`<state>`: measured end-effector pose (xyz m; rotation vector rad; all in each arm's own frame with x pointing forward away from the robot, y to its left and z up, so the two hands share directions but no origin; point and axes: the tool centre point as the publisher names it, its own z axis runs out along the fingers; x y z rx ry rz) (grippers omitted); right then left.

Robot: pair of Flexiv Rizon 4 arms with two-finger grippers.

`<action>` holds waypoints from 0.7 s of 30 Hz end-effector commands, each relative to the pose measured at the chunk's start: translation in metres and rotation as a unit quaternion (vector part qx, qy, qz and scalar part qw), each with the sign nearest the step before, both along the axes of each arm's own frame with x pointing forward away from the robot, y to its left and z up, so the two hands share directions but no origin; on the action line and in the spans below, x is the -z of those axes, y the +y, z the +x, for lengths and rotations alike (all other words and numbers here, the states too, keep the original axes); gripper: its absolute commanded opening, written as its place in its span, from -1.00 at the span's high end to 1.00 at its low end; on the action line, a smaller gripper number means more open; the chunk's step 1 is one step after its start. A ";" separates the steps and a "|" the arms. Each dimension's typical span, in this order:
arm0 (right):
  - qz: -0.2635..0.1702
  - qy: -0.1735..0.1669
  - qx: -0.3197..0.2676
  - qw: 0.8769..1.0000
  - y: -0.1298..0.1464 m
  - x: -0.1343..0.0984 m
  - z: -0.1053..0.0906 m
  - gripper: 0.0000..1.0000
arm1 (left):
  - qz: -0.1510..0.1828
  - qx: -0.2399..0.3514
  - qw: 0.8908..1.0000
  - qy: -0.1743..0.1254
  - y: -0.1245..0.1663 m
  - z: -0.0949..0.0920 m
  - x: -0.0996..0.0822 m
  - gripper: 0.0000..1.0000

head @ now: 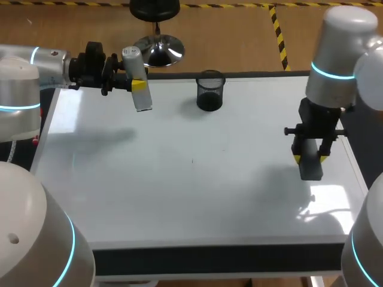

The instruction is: Pick up the inspection probe, press it on each red-marked spot on the whiteboard one by one, put down the probe, pick up the eraser, and wipe off all the red marks.

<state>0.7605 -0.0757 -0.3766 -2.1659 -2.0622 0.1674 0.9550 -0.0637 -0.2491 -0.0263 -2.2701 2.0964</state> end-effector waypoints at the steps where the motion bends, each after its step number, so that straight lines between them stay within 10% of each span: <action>1: 0.009 0.003 0.000 1.000 -0.011 0.002 0.003 1.00 | 0.000 -0.001 1.000 -0.001 0.000 0.000 -0.001 1.00; 21: 0.012 0.019 -0.026 0.999 -0.029 0.026 0.036 1.00 | 0.000 -0.001 1.000 -0.001 0.000 0.000 -0.001 1.00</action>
